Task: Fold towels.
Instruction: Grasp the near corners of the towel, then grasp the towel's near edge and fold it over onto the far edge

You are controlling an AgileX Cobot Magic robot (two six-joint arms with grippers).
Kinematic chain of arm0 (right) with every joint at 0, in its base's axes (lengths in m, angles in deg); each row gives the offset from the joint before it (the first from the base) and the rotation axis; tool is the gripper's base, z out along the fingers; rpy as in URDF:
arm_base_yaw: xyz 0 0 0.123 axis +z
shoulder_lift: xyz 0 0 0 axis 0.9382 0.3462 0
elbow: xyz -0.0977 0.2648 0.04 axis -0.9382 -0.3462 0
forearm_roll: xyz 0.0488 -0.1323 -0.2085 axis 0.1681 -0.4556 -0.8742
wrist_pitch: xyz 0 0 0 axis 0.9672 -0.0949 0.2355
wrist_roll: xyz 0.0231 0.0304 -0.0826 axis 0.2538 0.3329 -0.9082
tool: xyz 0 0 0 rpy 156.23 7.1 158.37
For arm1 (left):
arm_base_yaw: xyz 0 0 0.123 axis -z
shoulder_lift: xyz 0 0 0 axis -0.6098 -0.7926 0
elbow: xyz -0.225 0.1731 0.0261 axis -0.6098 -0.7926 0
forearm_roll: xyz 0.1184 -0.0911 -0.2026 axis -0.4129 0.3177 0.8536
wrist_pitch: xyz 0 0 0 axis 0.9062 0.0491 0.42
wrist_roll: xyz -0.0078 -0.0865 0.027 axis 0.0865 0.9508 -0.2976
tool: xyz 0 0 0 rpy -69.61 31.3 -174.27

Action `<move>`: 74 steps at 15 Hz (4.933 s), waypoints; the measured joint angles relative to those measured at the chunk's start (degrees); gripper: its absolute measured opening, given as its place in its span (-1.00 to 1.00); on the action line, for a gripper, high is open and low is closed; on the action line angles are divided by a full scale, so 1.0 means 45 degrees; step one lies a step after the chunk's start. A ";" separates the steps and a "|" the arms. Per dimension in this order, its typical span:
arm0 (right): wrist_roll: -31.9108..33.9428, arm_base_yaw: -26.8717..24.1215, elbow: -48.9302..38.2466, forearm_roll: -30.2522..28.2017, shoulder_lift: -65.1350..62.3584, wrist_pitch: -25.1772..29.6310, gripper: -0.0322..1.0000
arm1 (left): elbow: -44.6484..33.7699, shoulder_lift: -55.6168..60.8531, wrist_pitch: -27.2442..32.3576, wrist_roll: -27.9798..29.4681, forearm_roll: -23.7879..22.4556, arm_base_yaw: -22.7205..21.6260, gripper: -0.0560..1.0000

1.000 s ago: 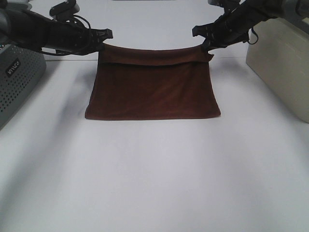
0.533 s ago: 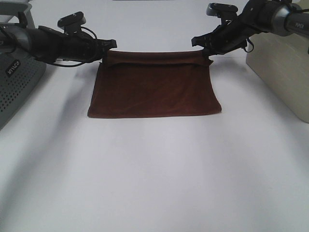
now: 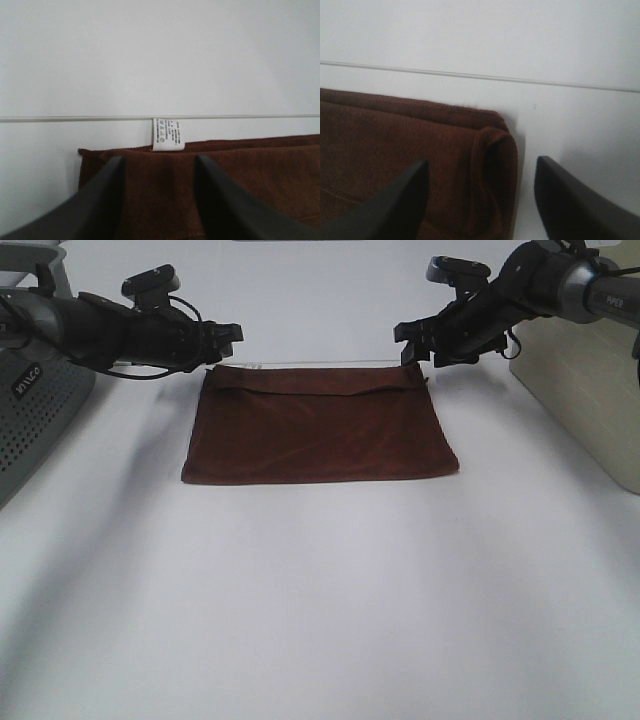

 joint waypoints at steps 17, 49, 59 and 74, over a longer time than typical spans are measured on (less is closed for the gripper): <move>0.1655 0.0000 0.0000 -0.0968 -0.2445 0.7869 0.40 | -0.1311 0.2317 0.9460 0.4354 -0.2954 -0.1592 0.73; 0.0395 -0.0255 -0.4189 0.2088 -0.2012 0.7270 -0.18 | -0.6926 0.3489 0.5882 0.4736 -0.2916 -0.0688 -0.12; 0.1350 -0.0407 -0.4189 -0.0306 -0.2687 0.6952 0.32 | -0.6926 0.3361 0.5857 0.4736 -0.3094 -0.0688 -0.69; 0.1031 -0.0293 -0.4189 0.0929 -0.1846 0.6672 -0.94 | -0.6952 0.3909 0.6303 0.4851 -0.4405 -0.0700 -0.88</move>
